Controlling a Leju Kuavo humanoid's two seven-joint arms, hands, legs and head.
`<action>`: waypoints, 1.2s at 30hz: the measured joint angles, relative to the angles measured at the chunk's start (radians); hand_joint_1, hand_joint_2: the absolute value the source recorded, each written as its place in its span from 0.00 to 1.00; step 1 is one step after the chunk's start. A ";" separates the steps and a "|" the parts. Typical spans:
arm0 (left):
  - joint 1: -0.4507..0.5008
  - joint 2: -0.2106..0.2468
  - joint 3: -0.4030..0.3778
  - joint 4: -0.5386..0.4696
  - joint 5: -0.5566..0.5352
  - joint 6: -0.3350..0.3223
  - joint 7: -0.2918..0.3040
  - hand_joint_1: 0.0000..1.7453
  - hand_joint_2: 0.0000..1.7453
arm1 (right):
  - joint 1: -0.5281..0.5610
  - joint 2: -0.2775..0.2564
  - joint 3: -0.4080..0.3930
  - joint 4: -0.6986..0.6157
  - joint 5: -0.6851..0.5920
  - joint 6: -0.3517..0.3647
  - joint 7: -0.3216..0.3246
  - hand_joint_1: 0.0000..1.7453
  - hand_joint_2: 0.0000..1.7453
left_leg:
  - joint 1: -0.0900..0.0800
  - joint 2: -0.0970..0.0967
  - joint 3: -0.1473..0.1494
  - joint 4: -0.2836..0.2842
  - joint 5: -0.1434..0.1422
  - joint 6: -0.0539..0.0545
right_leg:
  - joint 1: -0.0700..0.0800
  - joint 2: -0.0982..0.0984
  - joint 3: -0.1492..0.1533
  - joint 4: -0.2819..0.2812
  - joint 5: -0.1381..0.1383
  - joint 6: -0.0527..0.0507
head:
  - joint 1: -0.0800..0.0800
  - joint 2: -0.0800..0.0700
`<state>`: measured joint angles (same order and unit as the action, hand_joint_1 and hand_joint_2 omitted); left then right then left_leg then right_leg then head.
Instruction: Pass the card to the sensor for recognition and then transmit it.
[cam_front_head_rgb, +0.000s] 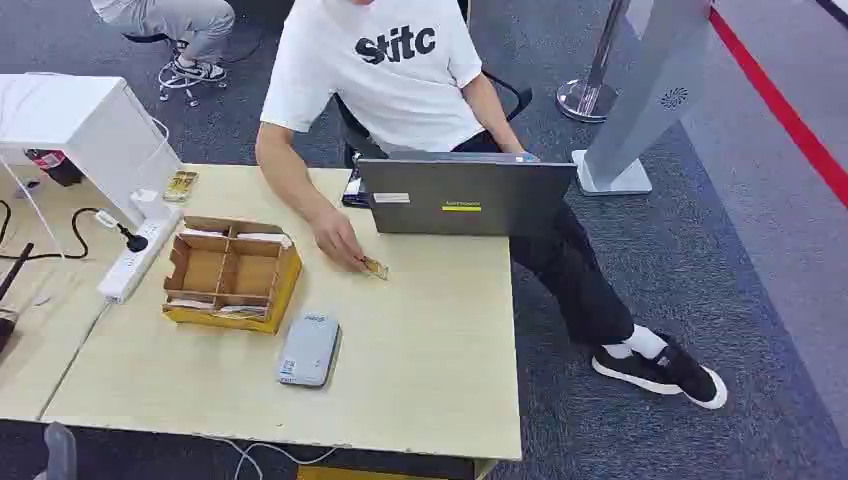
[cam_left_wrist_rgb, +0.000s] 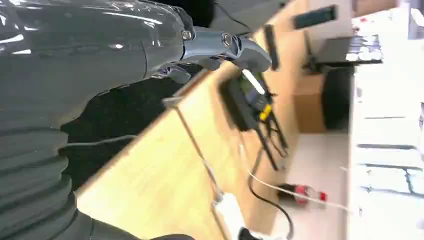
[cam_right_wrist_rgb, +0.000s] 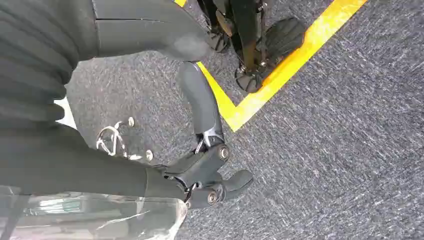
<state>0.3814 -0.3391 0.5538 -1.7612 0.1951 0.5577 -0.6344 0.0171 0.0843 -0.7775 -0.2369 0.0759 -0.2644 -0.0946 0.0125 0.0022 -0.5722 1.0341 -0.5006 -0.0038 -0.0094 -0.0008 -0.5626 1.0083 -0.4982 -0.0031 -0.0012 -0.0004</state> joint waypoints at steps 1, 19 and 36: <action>0.001 0.000 -0.014 -0.018 -0.033 0.003 -0.003 0.00 1.00 | 0.000 0.001 -0.002 0.000 0.003 0.000 0.001 0.00 1.00 | 0.000 0.000 0.000 0.000 0.000 0.000 | 0.000 0.000 0.000 0.000 0.000 0.000 | 0.000 0.000; -0.080 0.180 -0.255 -0.084 -0.615 -0.008 0.164 0.00 1.00 | -0.011 0.003 -0.023 0.000 0.071 0.051 0.018 0.00 1.00 | 0.000 0.000 0.001 0.000 0.000 0.000 | 0.000 0.000 0.000 0.000 0.000 0.000 | 0.000 0.000; -0.254 0.428 -0.461 0.076 -1.076 -0.076 0.424 0.00 1.00 | -0.018 0.003 -0.024 0.005 0.142 0.111 0.043 0.00 1.00 | 0.000 0.001 0.001 0.000 0.001 -0.001 | 0.000 0.001 0.000 0.000 0.000 0.000 | 0.000 0.000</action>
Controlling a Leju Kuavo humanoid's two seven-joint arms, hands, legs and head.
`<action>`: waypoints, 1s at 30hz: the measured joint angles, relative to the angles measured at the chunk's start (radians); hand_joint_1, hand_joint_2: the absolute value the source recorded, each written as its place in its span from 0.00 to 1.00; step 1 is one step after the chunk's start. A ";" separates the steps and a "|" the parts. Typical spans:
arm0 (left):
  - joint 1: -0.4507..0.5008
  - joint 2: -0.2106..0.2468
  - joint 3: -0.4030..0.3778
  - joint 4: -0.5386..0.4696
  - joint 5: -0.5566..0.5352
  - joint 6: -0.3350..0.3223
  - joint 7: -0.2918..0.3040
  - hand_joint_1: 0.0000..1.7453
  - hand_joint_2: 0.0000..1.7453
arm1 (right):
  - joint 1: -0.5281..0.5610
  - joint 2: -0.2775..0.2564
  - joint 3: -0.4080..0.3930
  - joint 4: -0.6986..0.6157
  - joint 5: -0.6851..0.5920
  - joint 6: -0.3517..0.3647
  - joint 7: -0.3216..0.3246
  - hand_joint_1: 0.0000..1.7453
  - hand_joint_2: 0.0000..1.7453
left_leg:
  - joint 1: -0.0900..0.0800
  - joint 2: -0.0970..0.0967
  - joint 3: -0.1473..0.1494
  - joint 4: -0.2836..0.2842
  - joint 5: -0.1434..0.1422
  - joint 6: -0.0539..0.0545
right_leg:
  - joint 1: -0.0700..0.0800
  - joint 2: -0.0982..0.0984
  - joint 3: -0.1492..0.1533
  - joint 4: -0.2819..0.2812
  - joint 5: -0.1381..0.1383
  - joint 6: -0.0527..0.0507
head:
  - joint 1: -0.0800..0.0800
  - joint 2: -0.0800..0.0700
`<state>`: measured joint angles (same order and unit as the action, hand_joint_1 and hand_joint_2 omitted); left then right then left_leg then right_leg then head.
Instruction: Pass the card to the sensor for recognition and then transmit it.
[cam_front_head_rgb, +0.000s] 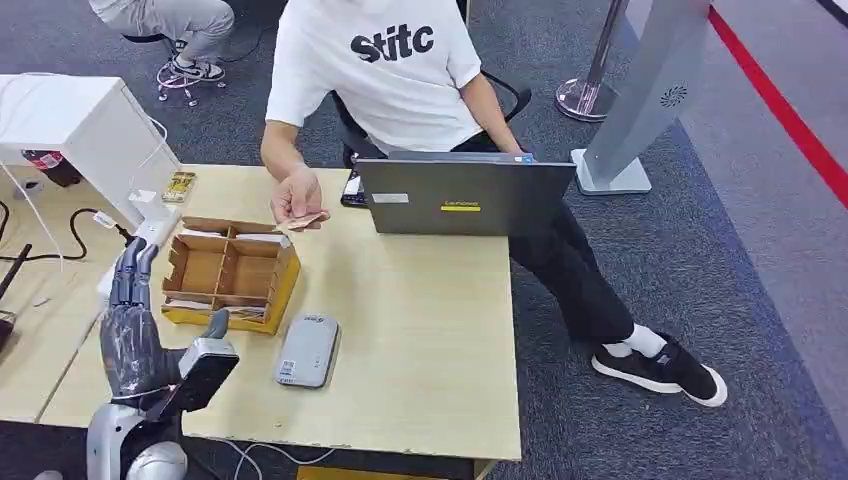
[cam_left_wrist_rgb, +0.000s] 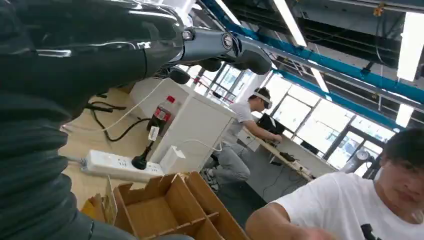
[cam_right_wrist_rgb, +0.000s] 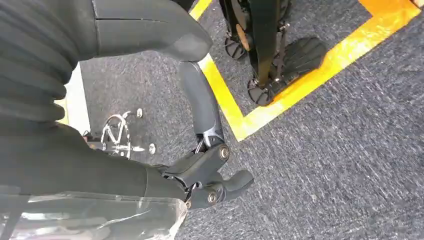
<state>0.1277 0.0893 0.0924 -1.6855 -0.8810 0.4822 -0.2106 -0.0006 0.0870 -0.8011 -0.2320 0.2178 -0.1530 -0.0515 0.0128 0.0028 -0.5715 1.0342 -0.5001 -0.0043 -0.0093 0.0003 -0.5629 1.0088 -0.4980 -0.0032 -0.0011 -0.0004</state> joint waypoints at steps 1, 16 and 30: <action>-0.009 0.015 -0.010 0.012 -0.024 -0.001 0.013 0.00 1.00 | 0.000 0.000 0.000 0.000 0.005 0.002 0.002 0.00 1.00 | 0.000 0.000 0.000 0.000 0.000 0.000 | 0.000 0.000 0.000 0.000 0.000 0.000 | 0.000 0.000; -0.126 0.232 -0.144 0.190 -0.414 -0.021 0.243 1.00 1.00 | -0.005 0.001 0.000 0.014 0.087 0.060 0.030 0.00 1.00 | 0.000 0.000 0.000 0.000 0.000 0.000 | 0.000 0.001 0.000 0.000 0.000 0.000 | 0.000 0.000; -0.134 0.271 -0.155 0.221 -0.421 -0.011 0.250 1.00 1.00 | -0.005 0.001 0.000 0.015 0.108 0.069 0.030 0.00 1.00 | 0.000 0.000 0.000 0.000 0.000 0.000 | 0.000 0.001 0.000 0.000 0.000 0.000 | 0.000 0.000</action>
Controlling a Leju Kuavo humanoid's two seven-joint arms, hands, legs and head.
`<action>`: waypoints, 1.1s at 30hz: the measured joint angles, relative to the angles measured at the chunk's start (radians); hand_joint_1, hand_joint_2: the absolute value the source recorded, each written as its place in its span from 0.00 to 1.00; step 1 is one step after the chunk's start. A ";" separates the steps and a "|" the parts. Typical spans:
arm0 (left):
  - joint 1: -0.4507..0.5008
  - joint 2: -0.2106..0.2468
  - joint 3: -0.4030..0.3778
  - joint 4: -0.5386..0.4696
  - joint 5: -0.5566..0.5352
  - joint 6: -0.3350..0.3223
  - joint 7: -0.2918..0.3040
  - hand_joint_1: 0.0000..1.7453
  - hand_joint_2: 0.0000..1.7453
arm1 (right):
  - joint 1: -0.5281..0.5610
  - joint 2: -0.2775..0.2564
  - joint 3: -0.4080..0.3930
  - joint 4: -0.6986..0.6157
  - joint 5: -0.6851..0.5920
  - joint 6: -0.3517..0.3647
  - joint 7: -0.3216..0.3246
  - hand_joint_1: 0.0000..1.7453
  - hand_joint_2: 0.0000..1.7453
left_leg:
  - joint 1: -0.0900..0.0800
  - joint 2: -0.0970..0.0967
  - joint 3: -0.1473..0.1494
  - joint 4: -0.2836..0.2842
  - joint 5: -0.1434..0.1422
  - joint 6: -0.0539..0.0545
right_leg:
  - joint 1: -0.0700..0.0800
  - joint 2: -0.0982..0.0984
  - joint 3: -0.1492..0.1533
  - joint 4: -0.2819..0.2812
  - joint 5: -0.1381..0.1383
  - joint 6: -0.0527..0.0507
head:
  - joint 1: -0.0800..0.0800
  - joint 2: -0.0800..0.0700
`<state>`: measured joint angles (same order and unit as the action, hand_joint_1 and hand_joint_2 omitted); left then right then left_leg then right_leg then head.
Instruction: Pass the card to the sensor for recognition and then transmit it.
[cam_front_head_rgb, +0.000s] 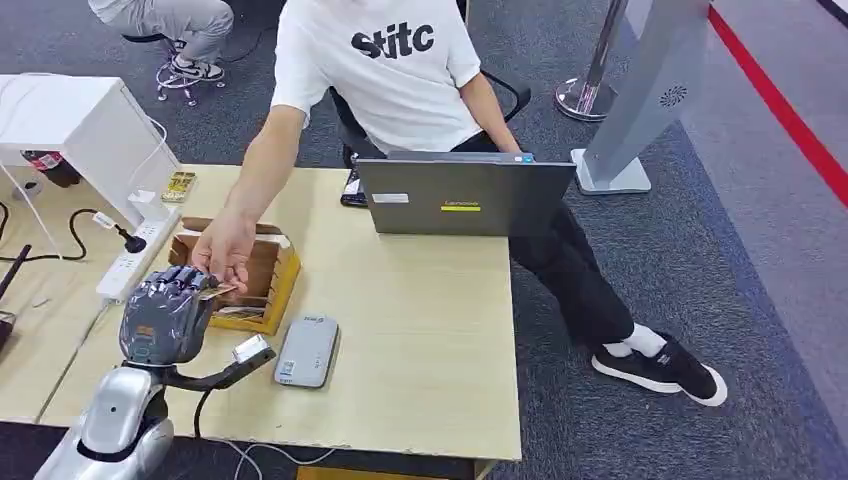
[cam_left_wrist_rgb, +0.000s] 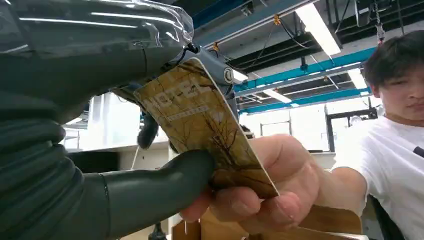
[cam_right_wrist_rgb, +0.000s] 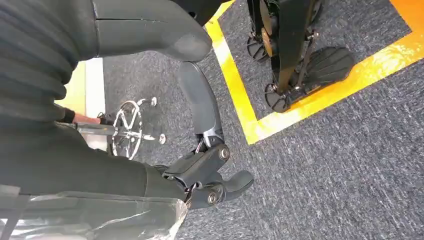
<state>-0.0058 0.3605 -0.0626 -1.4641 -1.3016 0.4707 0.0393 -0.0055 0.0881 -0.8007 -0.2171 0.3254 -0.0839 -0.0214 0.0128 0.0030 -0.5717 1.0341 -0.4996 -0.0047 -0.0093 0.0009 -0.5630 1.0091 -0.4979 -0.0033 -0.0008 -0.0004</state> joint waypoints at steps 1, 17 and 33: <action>0.000 0.000 0.000 0.000 0.000 0.001 0.000 1.00 1.00 | 0.000 0.000 0.000 0.000 0.000 0.000 0.000 0.00 1.00 | 0.000 0.000 0.000 0.000 0.000 0.000 | 0.000 0.000 0.000 0.000 0.000 0.000 | 0.000 0.000; -0.003 -0.052 -0.103 -0.002 0.189 -0.092 -0.136 1.00 1.00 | -0.003 0.003 -0.019 0.001 0.015 -0.001 -0.002 0.00 1.00 | 0.000 0.000 0.000 0.000 0.000 0.000 | 0.000 0.000 0.000 0.000 0.000 0.000 | 0.000 0.000; -0.042 -0.086 -0.223 0.007 0.181 -0.172 -0.161 1.00 1.00 | -0.005 0.005 -0.034 0.001 0.037 0.003 -0.005 0.00 1.00 | 0.000 0.000 0.000 0.000 0.000 0.000 | 0.000 0.000 0.000 0.000 0.000 0.000 | 0.000 0.000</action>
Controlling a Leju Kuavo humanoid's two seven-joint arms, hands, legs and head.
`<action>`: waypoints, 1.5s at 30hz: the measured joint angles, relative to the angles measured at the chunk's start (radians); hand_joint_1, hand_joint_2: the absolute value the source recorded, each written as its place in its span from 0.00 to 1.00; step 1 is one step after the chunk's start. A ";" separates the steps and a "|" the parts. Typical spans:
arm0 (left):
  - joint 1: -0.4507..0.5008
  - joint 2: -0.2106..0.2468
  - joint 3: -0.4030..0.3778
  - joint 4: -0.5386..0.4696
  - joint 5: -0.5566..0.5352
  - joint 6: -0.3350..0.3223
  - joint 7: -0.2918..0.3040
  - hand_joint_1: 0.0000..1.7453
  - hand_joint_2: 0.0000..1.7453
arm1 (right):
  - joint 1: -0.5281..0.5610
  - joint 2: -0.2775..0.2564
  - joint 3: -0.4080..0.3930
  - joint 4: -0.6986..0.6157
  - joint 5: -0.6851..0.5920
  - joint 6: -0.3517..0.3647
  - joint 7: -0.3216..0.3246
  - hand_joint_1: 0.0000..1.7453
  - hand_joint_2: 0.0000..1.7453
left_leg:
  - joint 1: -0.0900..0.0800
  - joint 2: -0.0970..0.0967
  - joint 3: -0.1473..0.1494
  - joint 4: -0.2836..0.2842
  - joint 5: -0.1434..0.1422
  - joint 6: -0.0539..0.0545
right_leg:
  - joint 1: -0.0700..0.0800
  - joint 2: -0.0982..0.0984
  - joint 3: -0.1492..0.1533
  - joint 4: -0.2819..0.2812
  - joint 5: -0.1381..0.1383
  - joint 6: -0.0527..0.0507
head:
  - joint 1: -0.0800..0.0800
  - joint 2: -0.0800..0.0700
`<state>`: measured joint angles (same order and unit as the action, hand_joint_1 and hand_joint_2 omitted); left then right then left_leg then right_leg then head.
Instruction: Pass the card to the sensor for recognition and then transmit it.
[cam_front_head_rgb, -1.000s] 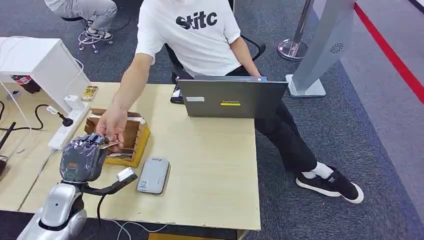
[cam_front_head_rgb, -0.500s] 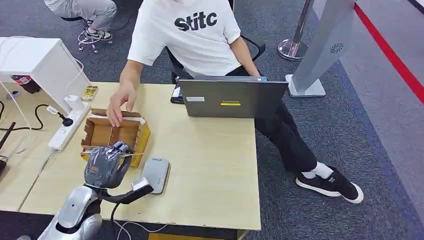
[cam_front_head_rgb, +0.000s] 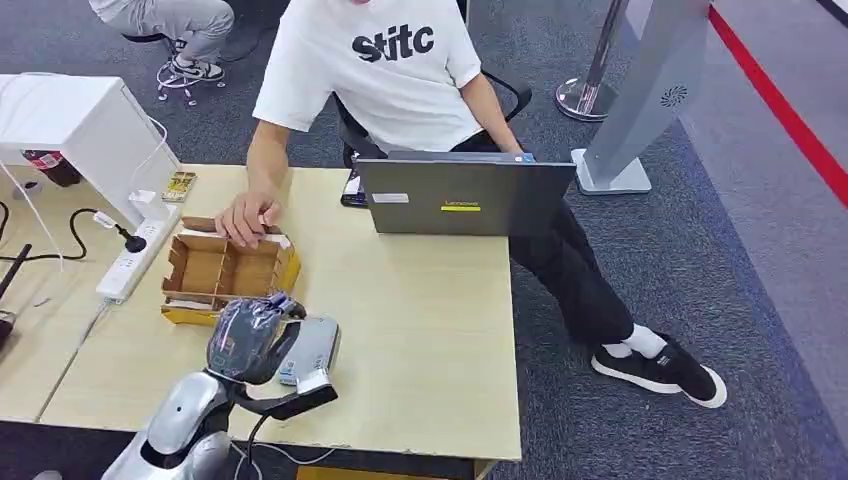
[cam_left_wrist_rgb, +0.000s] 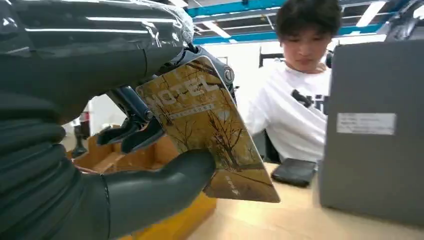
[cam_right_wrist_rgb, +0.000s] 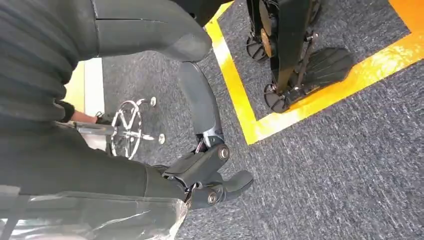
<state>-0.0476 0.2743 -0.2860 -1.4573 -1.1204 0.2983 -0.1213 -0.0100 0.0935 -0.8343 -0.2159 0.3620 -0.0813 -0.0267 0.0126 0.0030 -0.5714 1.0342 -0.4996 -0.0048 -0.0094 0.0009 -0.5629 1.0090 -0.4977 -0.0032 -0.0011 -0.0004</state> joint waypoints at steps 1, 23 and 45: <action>-0.006 -0.002 -0.014 0.006 -0.009 -0.005 0.004 1.00 1.00 | 0.000 0.000 -0.001 0.000 0.005 0.000 0.000 0.00 1.00 | 0.000 0.000 0.000 0.000 0.000 0.000 | 0.000 0.000 0.000 0.000 0.000 0.000 | 0.000 0.000; -0.067 -0.005 -0.117 0.173 -0.053 -0.092 0.067 1.00 1.00 | -0.001 0.000 -0.031 0.000 0.052 0.016 0.005 0.00 1.00 | 0.000 0.000 0.000 0.000 0.000 0.000 | 0.000 0.000 0.000 0.000 0.000 0.000 | 0.000 0.000; -0.106 0.008 -0.124 0.182 0.005 -0.052 0.062 1.00 1.00 | -0.001 0.000 -0.045 0.000 0.073 0.017 0.004 0.00 1.00 | 0.000 0.000 0.000 0.000 0.000 0.000 | 0.000 0.000 0.000 0.000 0.000 0.000 | 0.000 0.000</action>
<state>-0.1537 0.2822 -0.4097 -1.2756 -1.1156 0.2467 -0.0591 -0.0108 0.0935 -0.8797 -0.2159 0.4348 -0.0641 -0.0229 0.0128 0.0029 -0.5716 1.0341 -0.4995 -0.0048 -0.0093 0.0007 -0.5629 1.0092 -0.4976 -0.0033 -0.0011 -0.0004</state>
